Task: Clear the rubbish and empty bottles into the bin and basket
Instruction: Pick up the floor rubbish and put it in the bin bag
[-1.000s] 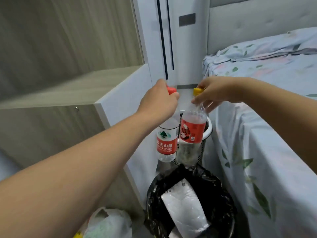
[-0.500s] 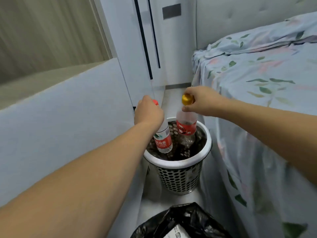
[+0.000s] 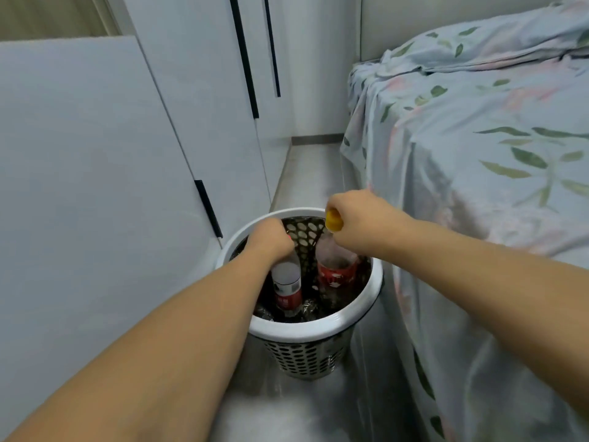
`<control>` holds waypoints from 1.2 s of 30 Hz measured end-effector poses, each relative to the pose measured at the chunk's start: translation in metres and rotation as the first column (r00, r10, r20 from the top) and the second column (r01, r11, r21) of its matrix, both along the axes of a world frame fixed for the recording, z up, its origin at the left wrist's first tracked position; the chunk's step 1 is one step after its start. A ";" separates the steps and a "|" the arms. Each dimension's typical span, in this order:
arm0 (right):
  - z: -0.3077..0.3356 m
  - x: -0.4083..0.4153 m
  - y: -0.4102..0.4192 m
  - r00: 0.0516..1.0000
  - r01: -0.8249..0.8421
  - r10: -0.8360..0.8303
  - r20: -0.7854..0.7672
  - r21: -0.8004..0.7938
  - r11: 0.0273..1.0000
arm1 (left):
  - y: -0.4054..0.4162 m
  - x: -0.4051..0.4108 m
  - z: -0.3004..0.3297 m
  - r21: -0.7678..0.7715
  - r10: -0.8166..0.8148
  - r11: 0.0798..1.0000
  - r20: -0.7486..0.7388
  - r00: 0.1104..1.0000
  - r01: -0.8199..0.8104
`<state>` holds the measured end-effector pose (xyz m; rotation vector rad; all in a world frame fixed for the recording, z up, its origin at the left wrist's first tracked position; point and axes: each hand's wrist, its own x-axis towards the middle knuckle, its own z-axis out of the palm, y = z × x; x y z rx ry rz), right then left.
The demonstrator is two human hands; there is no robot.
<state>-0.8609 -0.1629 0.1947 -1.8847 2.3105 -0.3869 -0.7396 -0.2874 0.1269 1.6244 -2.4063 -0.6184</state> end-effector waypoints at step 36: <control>-0.082 0.014 -0.064 0.986 0.162 -0.151 -0.065 0.234 0.959 | -0.003 0.004 -0.046 -0.130 -0.104 0.983 0.166 0.981 0.126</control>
